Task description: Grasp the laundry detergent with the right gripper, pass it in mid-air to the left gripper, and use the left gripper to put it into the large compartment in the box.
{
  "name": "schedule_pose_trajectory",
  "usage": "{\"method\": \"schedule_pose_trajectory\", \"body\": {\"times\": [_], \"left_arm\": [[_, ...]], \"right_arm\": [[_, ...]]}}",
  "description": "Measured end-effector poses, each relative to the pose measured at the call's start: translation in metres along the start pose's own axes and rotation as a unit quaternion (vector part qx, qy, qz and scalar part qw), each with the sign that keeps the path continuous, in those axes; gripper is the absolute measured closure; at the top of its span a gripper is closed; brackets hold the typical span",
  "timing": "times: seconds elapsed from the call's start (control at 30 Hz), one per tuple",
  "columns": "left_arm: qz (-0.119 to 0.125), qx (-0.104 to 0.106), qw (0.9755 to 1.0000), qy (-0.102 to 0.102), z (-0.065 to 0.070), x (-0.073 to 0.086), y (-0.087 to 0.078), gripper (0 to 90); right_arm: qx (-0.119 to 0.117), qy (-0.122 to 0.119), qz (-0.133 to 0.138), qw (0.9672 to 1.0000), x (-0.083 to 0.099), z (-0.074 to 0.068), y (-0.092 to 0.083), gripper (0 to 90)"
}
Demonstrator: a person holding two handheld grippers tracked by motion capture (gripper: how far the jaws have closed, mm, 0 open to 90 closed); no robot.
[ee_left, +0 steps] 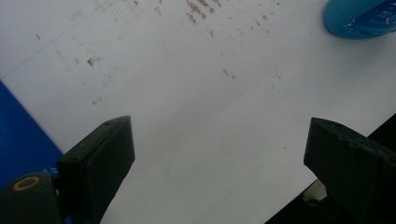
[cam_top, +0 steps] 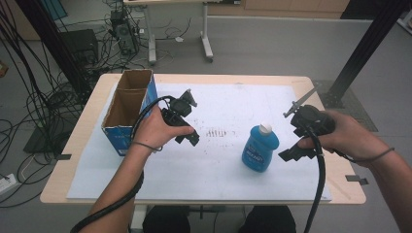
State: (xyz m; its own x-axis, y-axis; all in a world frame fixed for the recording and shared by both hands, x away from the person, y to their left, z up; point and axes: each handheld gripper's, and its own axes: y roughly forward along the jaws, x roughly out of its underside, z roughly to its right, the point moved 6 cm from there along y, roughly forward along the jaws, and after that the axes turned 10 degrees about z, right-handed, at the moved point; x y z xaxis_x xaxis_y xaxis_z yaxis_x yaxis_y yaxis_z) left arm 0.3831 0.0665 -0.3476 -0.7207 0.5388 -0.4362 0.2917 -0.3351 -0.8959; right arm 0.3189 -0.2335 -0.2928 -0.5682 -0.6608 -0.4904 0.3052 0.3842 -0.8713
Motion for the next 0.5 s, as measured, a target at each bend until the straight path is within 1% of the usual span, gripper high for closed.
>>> {"method": "schedule_pose_trajectory", "body": {"times": [0.17,0.27,0.3,0.37,0.4,0.5], "left_arm": [[0.000,-0.002,1.0000,0.000,0.001,0.005,0.001,9.0],[0.005,0.002,1.0000,-0.003,0.001,0.007,0.002,8.7],[0.008,0.008,0.9999,-0.005,0.002,0.009,0.003,8.7],[0.007,0.007,0.9999,-0.004,0.003,0.010,0.004,8.7],[0.007,0.006,0.9999,-0.005,0.004,0.012,0.005,8.7],[0.008,0.009,0.9999,-0.005,0.005,0.014,0.006,8.6]], "right_arm": [[0.001,0.007,0.003,1.0000,0.006,0.002,0.003,6.1],[0.001,0.011,0.006,0.9999,0.012,0.004,0.006,6.1],[0.001,0.014,0.007,0.9999,0.016,0.004,0.009,6.1],[-0.001,0.016,0.009,0.9998,0.018,0.005,0.010,6.1],[-0.003,0.020,0.013,0.9997,0.022,0.006,0.013,6.2],[-0.003,0.024,0.016,0.9996,0.026,0.007,0.016,6.3]]}}
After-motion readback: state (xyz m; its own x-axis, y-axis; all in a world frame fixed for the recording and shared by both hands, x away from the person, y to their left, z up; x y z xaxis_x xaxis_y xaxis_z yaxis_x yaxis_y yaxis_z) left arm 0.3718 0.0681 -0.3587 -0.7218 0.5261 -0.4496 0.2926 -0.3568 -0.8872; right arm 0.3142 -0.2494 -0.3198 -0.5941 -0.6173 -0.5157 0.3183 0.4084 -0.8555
